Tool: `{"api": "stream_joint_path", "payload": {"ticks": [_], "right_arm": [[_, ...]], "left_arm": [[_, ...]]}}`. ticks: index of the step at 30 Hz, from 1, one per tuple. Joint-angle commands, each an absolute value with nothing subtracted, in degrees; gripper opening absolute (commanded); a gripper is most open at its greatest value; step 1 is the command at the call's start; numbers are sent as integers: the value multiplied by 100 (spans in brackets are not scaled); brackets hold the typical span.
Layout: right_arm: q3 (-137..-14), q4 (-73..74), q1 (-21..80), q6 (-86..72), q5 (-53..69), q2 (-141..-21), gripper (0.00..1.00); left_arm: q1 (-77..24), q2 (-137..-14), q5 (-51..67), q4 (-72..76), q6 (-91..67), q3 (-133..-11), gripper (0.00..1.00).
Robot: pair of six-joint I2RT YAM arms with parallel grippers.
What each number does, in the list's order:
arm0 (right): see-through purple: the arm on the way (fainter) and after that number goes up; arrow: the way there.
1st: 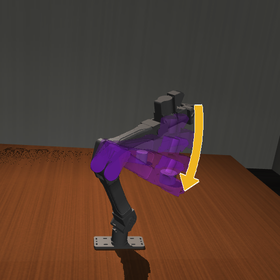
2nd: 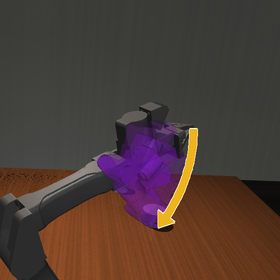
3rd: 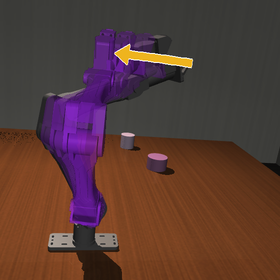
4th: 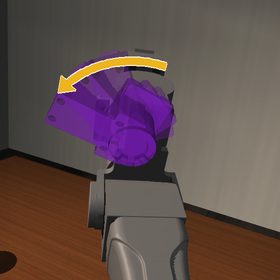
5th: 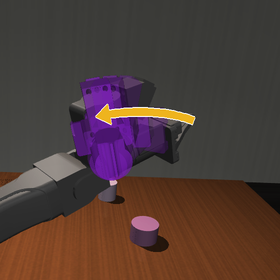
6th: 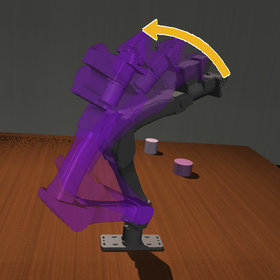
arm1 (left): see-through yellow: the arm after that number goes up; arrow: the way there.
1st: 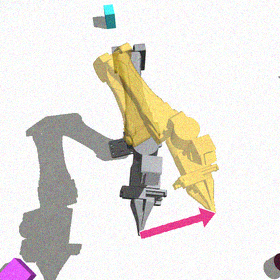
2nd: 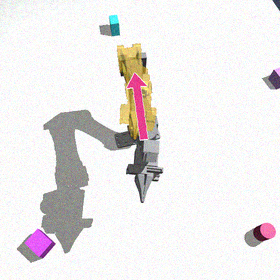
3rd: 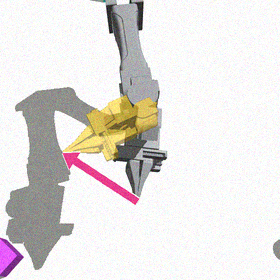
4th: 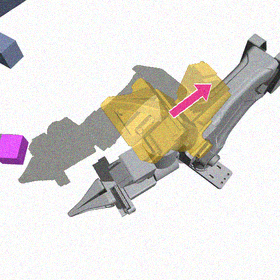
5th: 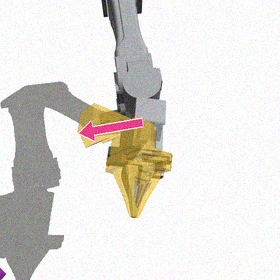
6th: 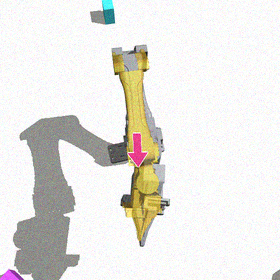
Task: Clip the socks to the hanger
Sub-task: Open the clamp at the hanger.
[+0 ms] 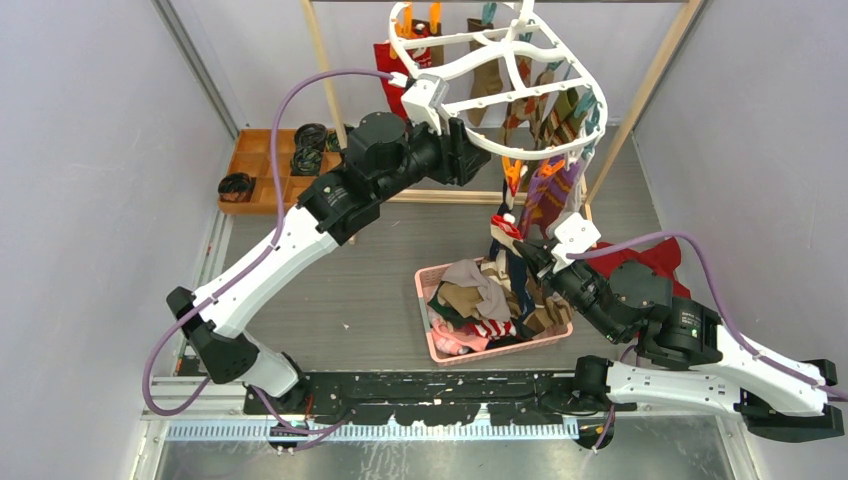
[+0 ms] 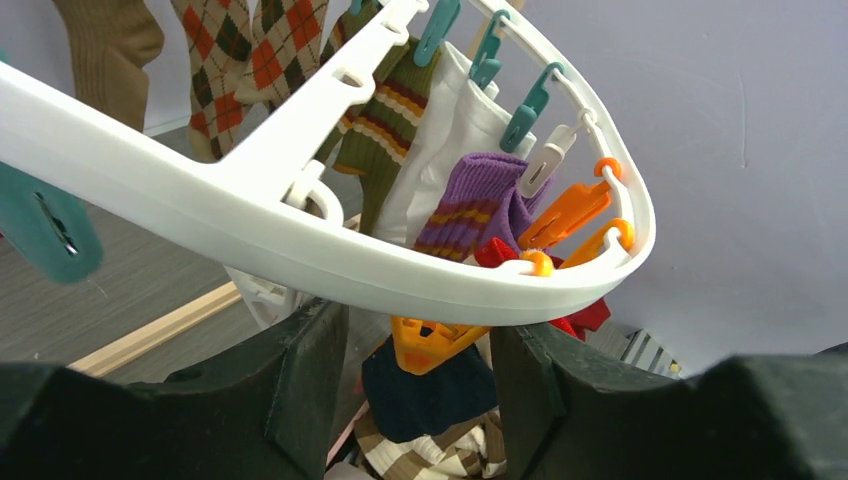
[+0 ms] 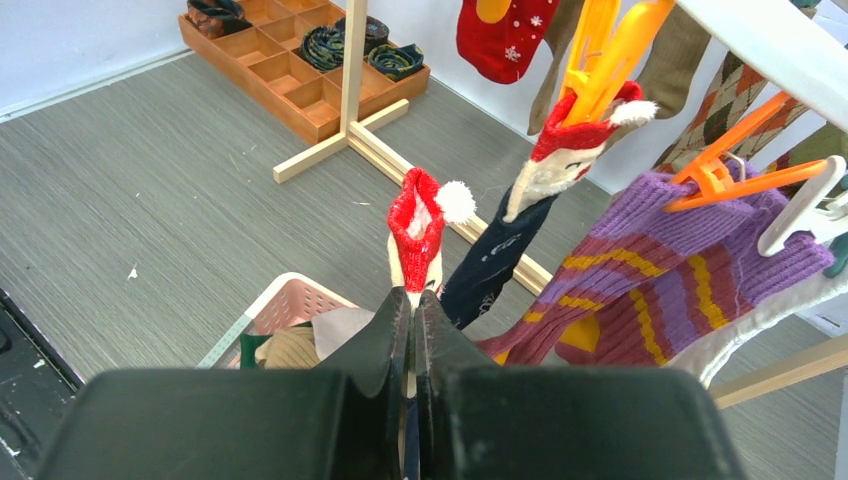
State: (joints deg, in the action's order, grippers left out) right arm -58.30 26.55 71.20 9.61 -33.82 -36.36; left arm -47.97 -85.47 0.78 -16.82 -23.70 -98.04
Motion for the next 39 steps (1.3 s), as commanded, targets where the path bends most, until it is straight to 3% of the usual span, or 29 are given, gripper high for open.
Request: {"api": "stream_joint_path", "payload": {"ticks": [1,39], "right_arm": [[-6038,2431,7154,1011,-3479,-3566,1],[-6064,2442,7151,1028,-3489,-3595,1]], "left_arm": [[-4775,-8518,110,-1104,-2433,-9866,54],[-4807,-7921,580,1032,-2309,-8282,57]]}}
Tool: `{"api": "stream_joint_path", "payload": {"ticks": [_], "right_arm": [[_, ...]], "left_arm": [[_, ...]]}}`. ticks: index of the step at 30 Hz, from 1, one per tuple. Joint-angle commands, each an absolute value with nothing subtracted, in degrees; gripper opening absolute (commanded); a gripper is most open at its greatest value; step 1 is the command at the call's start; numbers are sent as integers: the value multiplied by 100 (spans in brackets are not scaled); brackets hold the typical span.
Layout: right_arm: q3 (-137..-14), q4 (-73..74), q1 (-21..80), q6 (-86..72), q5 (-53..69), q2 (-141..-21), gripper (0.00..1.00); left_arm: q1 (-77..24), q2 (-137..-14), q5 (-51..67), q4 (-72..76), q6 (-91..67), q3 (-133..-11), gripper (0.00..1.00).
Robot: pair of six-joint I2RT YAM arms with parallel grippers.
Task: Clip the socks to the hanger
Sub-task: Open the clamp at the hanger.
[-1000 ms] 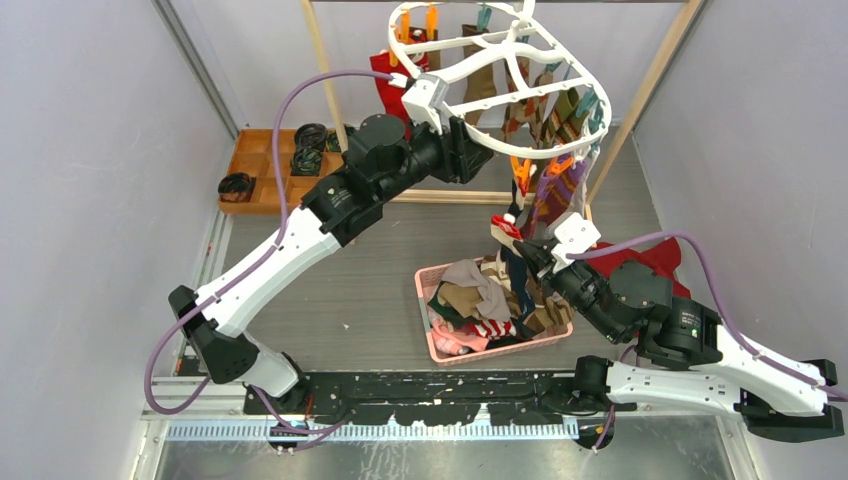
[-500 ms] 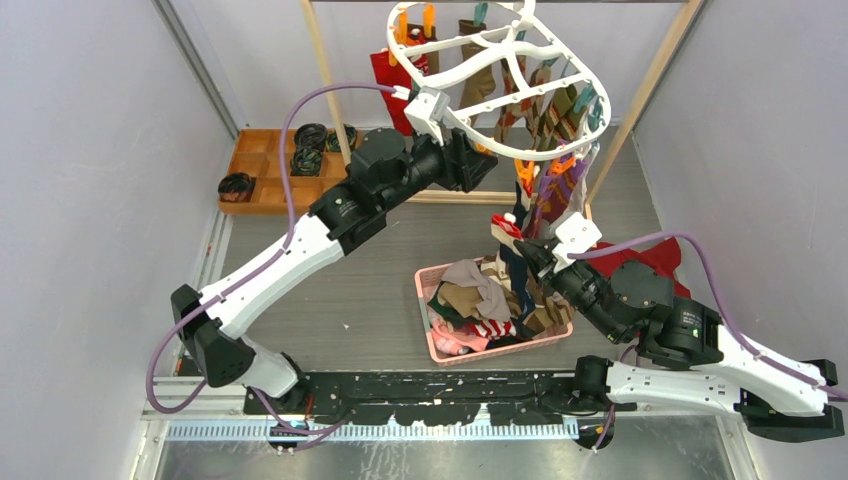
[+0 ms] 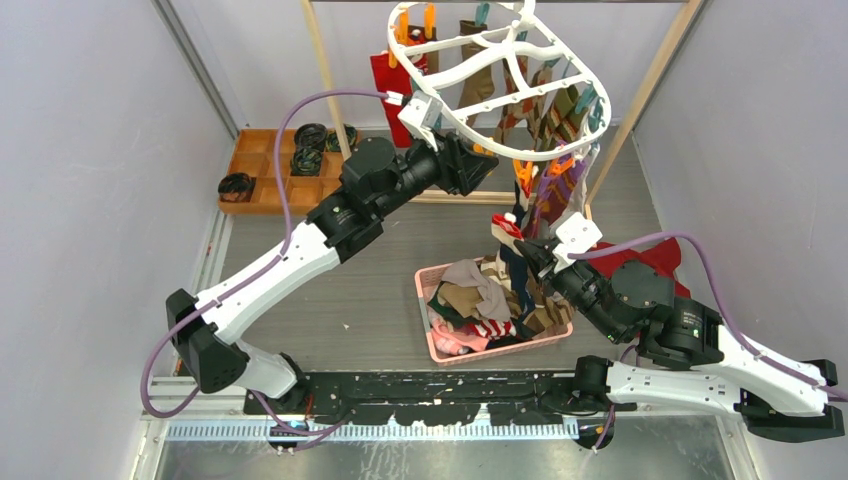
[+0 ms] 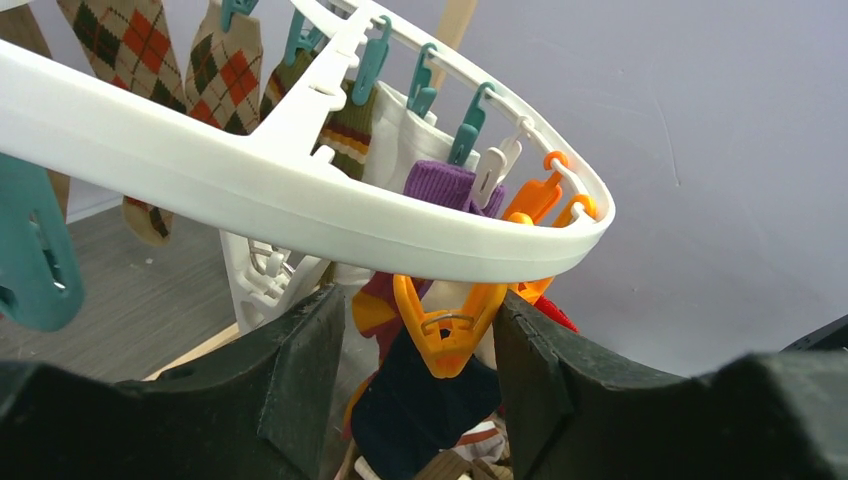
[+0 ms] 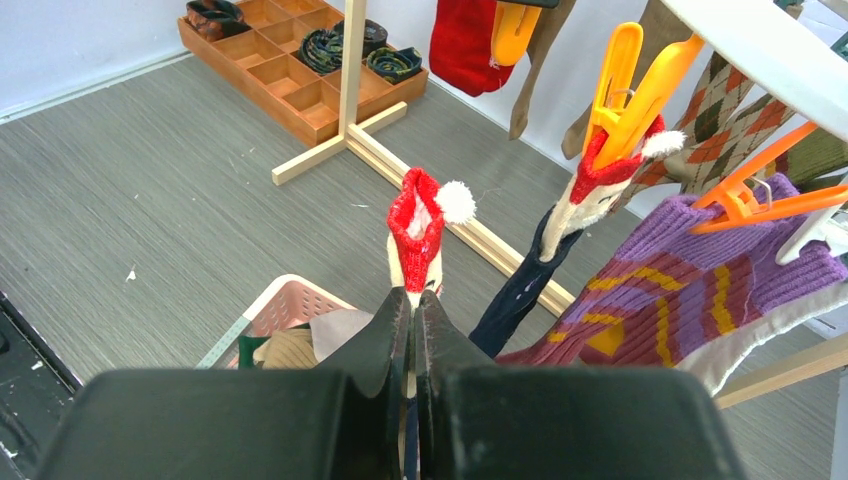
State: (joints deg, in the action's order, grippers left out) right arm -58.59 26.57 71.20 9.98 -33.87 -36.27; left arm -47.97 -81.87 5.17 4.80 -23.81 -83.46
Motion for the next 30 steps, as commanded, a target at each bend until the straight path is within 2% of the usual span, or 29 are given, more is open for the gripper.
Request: {"api": "stream_joint_path", "payload": {"ticks": [1,8,14,30], "right_arm": [[-6057,2435,7151,1028,-3493,-3590,1],[-6056,2426,7153,1028,-3488,-3610,1],[-6047,2426,7150,1036,-3497,-3597,1],[-6047,2426,7154,1037,-3497,-3589,1]], "left_arm": [[-4815,-7915,559,1081,-2296,-8247,57],[-4983,-7927,272,1221,-2072,-8200,56],[-5170,-7936,-154,1245,-1906,-8194,62],[-5475,-7936,-977,1488,-1471,-8112,58]]}}
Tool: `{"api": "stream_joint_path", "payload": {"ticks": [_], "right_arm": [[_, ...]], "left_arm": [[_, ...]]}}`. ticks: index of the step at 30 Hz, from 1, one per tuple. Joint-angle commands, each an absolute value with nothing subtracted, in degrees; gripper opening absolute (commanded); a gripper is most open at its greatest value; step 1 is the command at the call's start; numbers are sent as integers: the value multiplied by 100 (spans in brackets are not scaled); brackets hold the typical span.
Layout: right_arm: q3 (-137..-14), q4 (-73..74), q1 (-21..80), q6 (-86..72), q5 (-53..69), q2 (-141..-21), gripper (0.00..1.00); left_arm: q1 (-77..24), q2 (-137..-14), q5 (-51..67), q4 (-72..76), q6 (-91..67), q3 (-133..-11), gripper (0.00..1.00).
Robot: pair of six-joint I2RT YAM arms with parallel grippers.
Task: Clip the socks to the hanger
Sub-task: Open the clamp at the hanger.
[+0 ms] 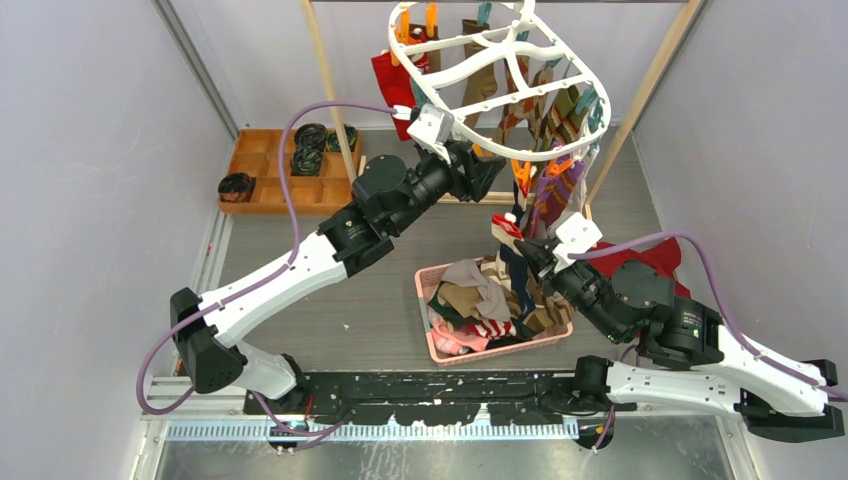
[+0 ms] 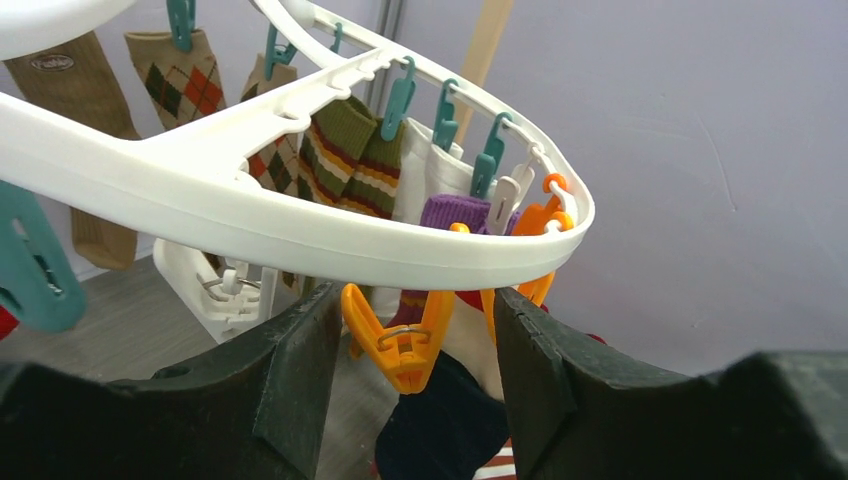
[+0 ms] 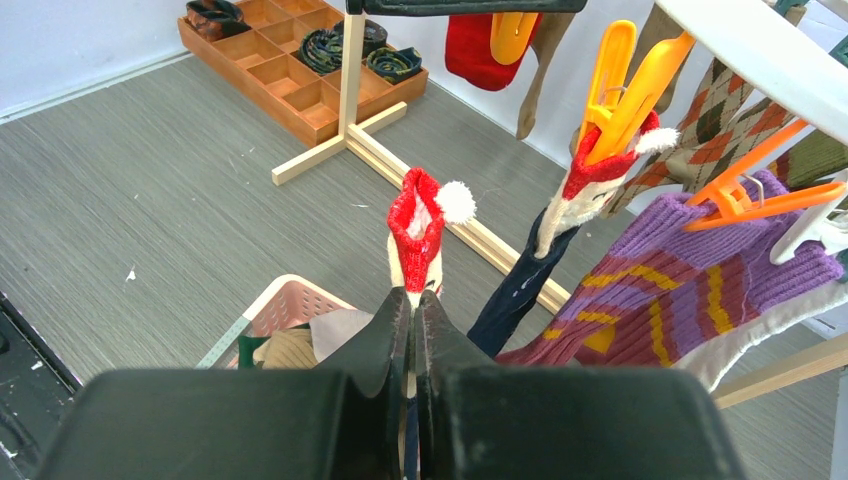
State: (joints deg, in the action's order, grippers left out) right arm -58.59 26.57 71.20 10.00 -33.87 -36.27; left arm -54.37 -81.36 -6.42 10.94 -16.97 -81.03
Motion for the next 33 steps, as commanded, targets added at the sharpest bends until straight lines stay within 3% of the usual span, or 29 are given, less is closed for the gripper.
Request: {"api": "stream_joint_path", "payload": {"ticks": [1,21,33], "right_arm": [[-6047,2426,7154,1037,-3497,-3584,1],[-6064,2457,7152,1037,-3498,-3553,1],[-6064,2470,7148,1037,-3507,-3548,1]], "left_arm": [[-5480,-7950,-1015,1486,-1462,-8127,58],[-5511,-8086,-1137,1662,-1534,-8234,55],[-5509,-8071,-1292,1644,-1554,-8236,34]]}}
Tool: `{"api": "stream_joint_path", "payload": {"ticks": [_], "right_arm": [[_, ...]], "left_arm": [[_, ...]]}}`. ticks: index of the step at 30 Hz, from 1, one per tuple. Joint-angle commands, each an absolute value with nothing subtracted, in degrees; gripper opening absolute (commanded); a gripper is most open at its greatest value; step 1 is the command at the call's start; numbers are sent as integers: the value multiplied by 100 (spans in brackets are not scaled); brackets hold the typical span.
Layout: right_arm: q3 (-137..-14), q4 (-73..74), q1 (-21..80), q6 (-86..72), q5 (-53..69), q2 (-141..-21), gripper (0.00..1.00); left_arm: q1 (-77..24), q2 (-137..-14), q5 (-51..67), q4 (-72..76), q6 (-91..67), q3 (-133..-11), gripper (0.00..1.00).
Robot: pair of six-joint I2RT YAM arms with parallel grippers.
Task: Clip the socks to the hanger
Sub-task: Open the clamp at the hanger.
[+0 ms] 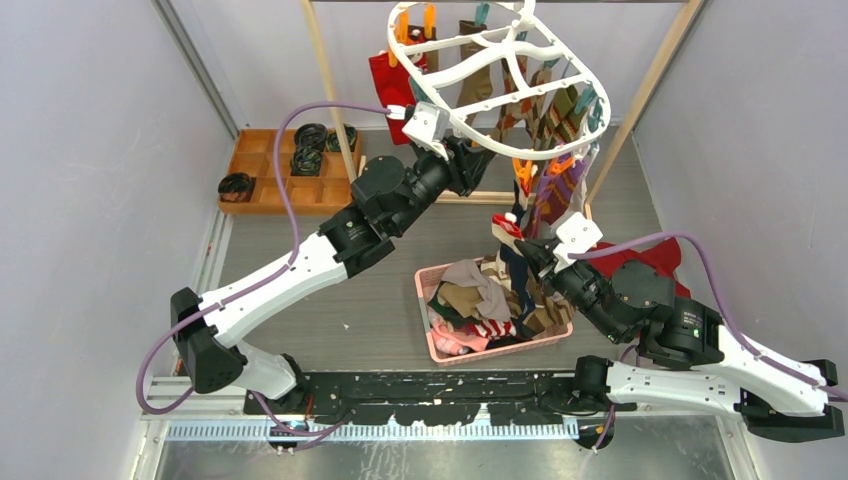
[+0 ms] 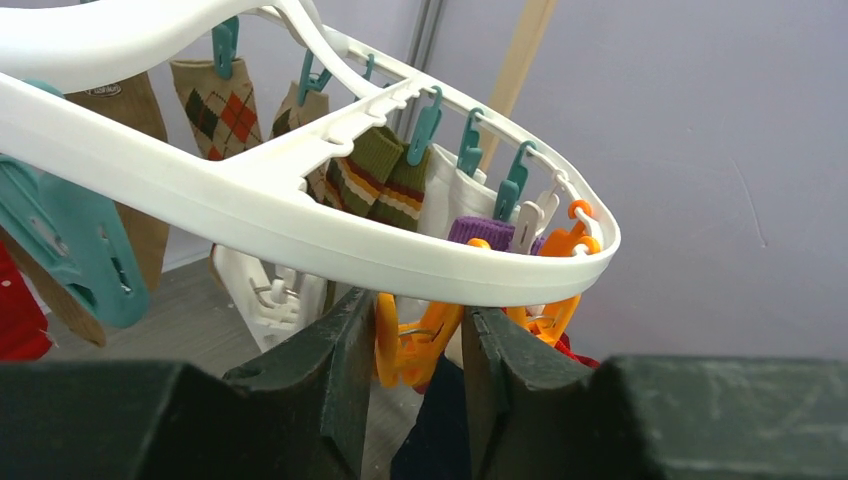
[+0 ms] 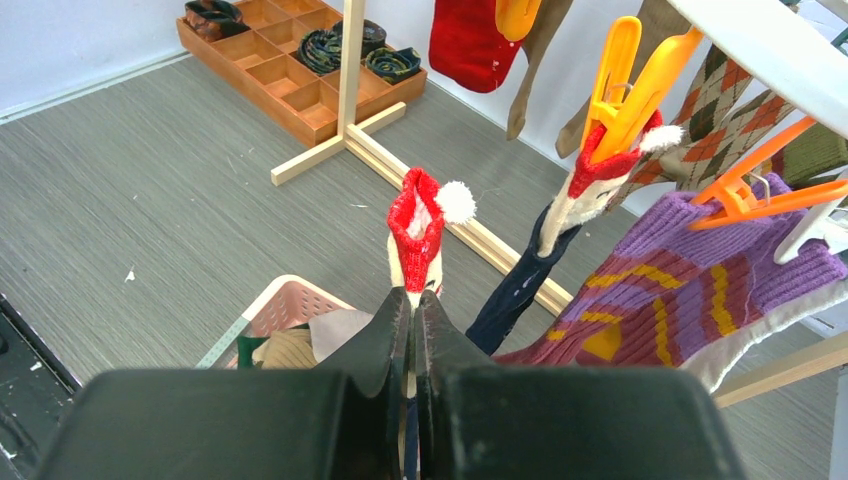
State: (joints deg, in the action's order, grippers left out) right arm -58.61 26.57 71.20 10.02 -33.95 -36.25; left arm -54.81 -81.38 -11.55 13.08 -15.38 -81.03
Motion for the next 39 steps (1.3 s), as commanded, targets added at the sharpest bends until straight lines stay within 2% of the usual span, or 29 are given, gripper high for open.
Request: {"api": "stream_joint_path", "payload": {"ticks": [1,9,12,22,39], "right_arm": [[-6064,2470,7153,1037,-3506,-3553,1],[-6063,2456,7148,1046,-3572,-3588,1],[-6094,2452,7146,1046,-3614,-3672,1],[-6209,2209,7154,1121,-3747,-4020,1],[-5836,98,7146,1788,-4708,-4774,1]], "left_arm": [[-5510,-8064,-1292,1636,-1560,-8235,33],[-5518,-8003,-1348,1586,-1614,-8215,8],[-5586,-7998,-1600,1410,-1628,-8303,3],[-5825,-8051,-2411,818,-1471,-8630,0],[-5928,-8040,-2805,430,-1579,-8892,0]]}}
